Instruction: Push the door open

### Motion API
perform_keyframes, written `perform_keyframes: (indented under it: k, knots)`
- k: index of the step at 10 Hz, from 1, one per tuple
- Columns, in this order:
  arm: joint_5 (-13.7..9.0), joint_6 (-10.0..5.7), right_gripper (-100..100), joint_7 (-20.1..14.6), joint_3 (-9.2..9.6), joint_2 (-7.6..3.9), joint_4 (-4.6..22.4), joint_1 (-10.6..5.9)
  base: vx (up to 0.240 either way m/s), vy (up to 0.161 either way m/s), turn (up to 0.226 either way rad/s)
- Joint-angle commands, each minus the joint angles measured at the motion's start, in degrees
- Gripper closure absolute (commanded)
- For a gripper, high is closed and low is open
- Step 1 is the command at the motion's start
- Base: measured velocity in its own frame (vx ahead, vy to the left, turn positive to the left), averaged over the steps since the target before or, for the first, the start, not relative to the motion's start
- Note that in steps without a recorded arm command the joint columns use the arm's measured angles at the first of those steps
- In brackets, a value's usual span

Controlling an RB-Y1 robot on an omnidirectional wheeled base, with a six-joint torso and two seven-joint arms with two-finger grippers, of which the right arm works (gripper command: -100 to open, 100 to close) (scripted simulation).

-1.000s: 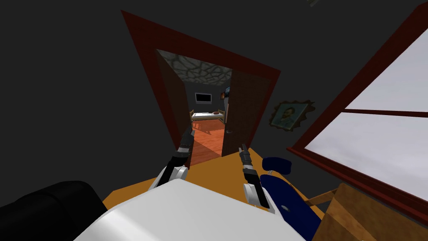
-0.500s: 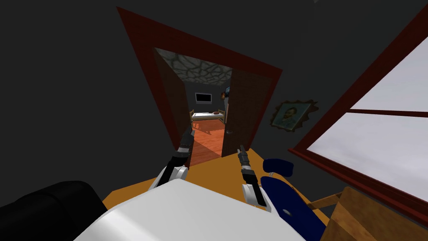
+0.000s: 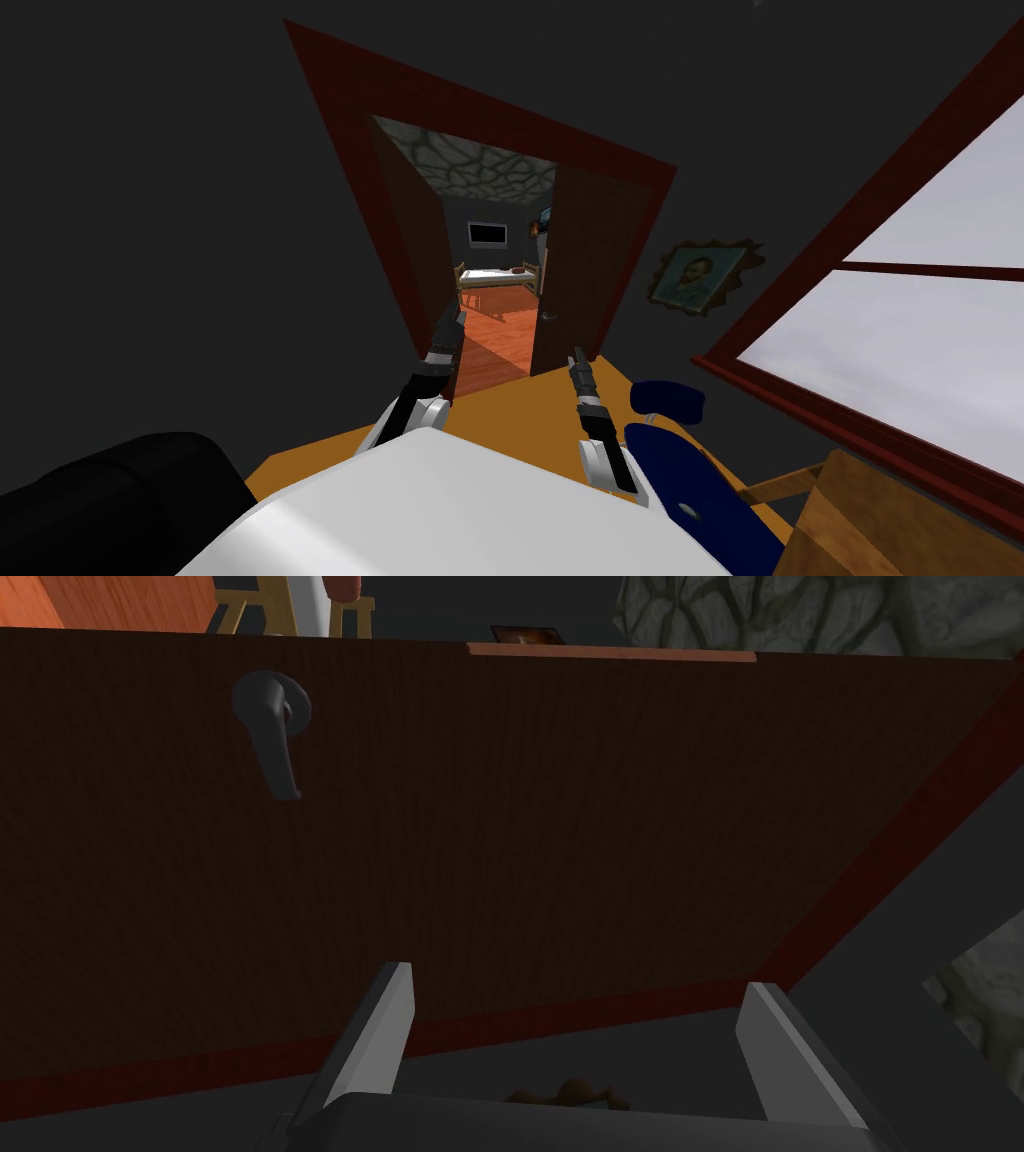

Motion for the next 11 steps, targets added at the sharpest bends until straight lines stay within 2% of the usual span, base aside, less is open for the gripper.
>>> perform_keyframes:
  k: [1, 3, 4, 5, 11]
  knots:
    - [0.00, 0.00, -100, 0.00, 0.00, 0.00, 0.00, 0.00, 0.000, 0.000, 0.000]
    - [0.00, 0.00, -100, 0.00, 0.00, 0.00, 0.00, 0.00, 0.000, 0.000, 0.001]
    - [0.15, -0.43, -100, -0.05, 0.49, -0.07, 1.66, -0.08, 0.101, 0.001, -0.014]
    - [0.19, -0.54, -100, -0.07, 0.62, -0.09, 2.11, -0.10, 0.145, 0.000, 0.045]
    - [0.23, -0.66, -100, -0.08, 0.75, -0.11, 2.58, -0.12, 0.024, 0.000, 0.000]
